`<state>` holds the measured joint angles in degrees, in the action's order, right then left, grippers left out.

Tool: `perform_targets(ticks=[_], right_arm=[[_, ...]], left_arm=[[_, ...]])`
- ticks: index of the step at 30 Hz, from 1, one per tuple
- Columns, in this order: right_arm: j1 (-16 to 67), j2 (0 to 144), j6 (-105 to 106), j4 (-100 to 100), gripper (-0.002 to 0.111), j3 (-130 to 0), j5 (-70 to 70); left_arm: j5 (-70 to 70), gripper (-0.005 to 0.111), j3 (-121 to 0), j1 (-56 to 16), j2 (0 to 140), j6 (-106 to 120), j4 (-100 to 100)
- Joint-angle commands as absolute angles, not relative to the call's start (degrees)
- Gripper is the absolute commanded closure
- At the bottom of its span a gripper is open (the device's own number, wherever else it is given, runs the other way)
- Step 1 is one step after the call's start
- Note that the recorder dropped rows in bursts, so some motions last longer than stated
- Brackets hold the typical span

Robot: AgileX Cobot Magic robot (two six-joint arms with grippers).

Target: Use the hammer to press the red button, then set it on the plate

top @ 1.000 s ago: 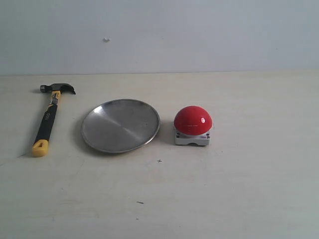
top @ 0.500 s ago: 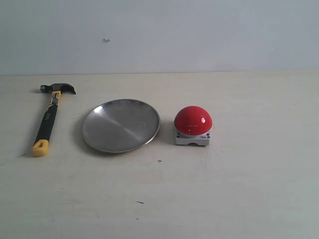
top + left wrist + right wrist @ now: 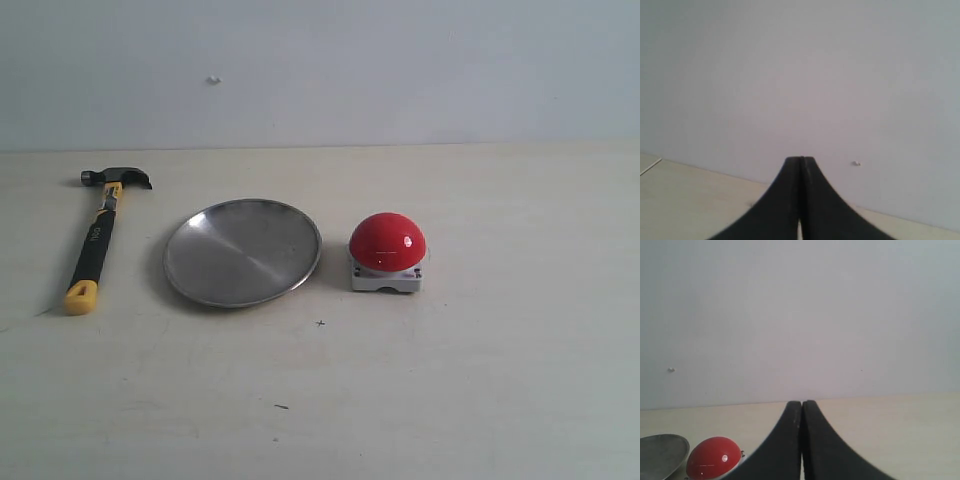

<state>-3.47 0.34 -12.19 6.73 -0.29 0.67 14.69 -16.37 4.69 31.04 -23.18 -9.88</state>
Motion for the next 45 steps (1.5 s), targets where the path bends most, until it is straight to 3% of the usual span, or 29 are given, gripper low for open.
perform_targets(ticks=[1, 8, 16, 28, 45], right_arm=[[-3.8, 0.0, -12.1, 7.1, 0.108, 0.0, 0.8], [-3.8, 0.0, -12.1, 7.1, 0.108, 0.0, 0.8], [-3.8, 0.0, -12.1, 7.1, 0.108, 0.0, 0.8], [-3.8, 0.0, -12.1, 7.1, 0.108, 0.0, 0.8], [-3.8, 0.0, -12.1, 7.1, 0.108, 0.0, 0.8]], left_arm=[[23.6, 0.107, -16.8, 4.6, 34.1, -23.1, -9.4], [30.1, 0.107, -17.0, 4.6, 39.6, -23.1, -9.3], [21.1, 0.107, -25.6, 4.7, 50.8, -21.4, -9.3], [3.8, 0.107, -53.7, 5.1, 74.6, -15.4, -9.6], [-37.6, 0.107, -99.4, 6.6, 110.6, -8.4, -7.1]])
